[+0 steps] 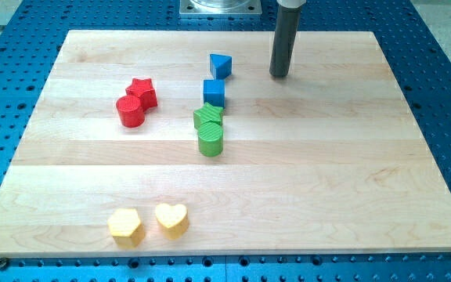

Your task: Push the yellow heart to the bottom of the red circle

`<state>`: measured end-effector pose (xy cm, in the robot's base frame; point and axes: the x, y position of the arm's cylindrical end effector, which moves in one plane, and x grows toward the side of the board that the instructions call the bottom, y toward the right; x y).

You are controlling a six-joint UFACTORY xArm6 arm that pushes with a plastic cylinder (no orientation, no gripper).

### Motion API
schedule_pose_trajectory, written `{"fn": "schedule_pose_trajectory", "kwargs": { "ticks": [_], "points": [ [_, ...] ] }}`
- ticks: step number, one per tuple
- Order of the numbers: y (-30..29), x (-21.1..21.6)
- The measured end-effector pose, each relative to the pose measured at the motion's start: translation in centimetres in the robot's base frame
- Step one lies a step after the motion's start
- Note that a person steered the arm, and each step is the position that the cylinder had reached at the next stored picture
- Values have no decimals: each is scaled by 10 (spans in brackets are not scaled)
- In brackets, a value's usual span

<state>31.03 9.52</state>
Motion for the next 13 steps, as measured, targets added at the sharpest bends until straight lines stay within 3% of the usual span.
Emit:
{"fn": "schedule_pose_trajectory", "kwargs": {
  "ticks": [3,4,5,6,7,8,11,12,13],
  "points": [
    [-13,-8],
    [-13,-31],
    [-67,-58],
    [-188,-57],
    [-264,-14],
    [-290,38],
    [-276,165],
    [-238,218],
    [-161,245]
  ]
}}
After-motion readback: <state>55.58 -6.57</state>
